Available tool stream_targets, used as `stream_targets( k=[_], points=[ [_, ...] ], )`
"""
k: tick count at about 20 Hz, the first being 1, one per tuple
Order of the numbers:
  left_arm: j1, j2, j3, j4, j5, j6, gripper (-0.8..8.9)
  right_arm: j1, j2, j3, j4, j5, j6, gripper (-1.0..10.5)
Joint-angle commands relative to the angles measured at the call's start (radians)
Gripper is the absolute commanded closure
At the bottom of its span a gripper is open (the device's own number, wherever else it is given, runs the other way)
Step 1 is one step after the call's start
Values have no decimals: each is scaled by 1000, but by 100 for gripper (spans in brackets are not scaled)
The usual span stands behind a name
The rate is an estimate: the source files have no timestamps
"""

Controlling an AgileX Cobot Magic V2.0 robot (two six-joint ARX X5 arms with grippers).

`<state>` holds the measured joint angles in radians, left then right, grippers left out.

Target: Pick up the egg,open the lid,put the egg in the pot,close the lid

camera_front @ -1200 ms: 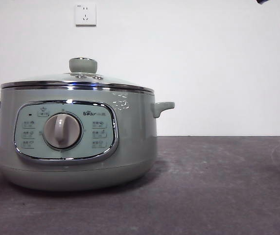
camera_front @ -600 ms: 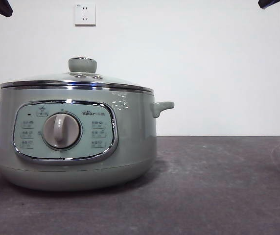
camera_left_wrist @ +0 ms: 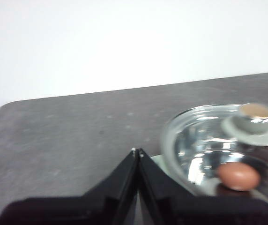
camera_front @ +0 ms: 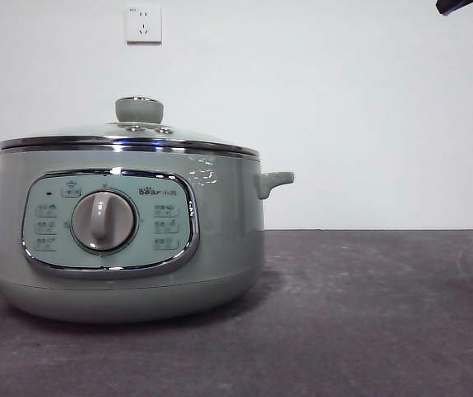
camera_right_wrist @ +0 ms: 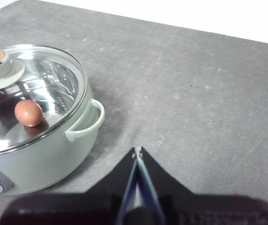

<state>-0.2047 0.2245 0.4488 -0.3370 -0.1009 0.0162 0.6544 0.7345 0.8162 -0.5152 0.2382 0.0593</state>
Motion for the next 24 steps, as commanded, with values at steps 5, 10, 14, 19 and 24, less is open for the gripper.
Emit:
stream_targets(
  k=[5, 10, 14, 19, 24],
  points=[
    [82, -117, -298, 145, 5, 11, 816, 0, -3, -10, 8, 3, -5, 946],
    [82, -206, -434, 156, 34, 0, 816, 0, -3, -10, 9, 3, -5, 946],
    [83, -223, -446, 149, 53, -8, 816, 0, -3, -10, 9, 3, -5, 946],
    [82, -222, -446, 154, 55, -15, 816, 0, -3, -10, 8, 3, -5, 946],
    [82, -222, -446, 154, 55, -15, 816, 0, -3, -10, 8, 3, -5, 946]
  ],
)
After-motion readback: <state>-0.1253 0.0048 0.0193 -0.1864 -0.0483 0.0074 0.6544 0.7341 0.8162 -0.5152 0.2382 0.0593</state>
